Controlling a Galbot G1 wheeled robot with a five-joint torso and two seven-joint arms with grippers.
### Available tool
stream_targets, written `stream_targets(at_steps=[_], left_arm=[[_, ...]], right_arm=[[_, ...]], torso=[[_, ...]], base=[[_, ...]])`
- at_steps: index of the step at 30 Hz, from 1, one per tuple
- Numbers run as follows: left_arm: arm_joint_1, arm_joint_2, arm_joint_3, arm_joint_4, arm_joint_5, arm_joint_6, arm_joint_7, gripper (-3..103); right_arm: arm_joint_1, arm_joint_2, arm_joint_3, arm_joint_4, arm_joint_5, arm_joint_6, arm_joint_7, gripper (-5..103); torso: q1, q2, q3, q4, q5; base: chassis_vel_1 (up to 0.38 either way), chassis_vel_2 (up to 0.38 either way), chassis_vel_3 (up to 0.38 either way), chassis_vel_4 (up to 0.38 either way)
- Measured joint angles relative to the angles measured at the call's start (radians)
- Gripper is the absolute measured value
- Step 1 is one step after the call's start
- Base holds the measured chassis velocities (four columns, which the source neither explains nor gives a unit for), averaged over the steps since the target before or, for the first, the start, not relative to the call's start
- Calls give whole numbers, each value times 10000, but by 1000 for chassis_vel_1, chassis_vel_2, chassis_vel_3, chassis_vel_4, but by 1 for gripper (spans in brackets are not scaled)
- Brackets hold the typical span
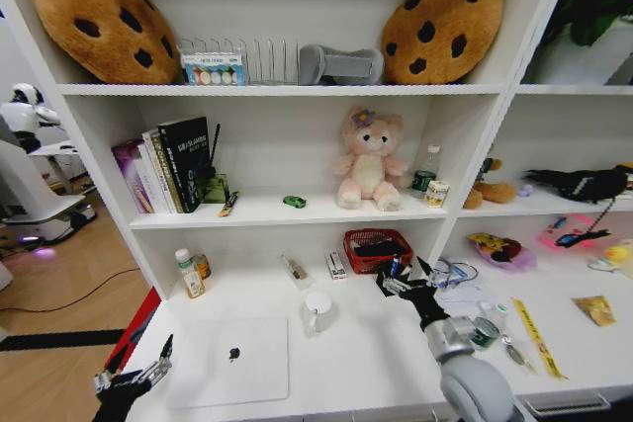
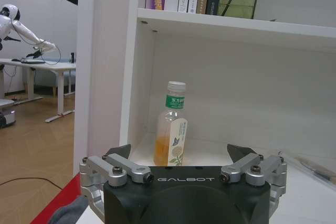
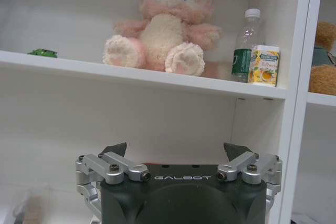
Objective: Organize the objects on the table.
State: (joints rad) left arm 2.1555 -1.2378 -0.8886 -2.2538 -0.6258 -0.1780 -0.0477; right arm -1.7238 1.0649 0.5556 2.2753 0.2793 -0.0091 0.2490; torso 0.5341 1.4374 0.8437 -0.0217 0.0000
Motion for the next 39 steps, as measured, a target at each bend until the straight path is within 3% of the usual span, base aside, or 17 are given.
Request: stream_targets(at_steps=[2,11,39], left_arm=[[0,0,0,0,0,0,-1,100],[0,0,0,0,0,0,0,100],[0,0,0,0,0,-1,0,100]], right_arm=[[-910,698,125,355,-459,251,-11,100],[-1937,1754,50,396,-1300,794,-18,100],[-1486,1654,73,284,-1134,723,231,100]], torso=[[0,0,1,-2,-1],[1,0,2,1,0],[3,-2,3,-1,-1]], base=[[0,0,0,0],[0,0,0,0],[-95,-98,100,90]])
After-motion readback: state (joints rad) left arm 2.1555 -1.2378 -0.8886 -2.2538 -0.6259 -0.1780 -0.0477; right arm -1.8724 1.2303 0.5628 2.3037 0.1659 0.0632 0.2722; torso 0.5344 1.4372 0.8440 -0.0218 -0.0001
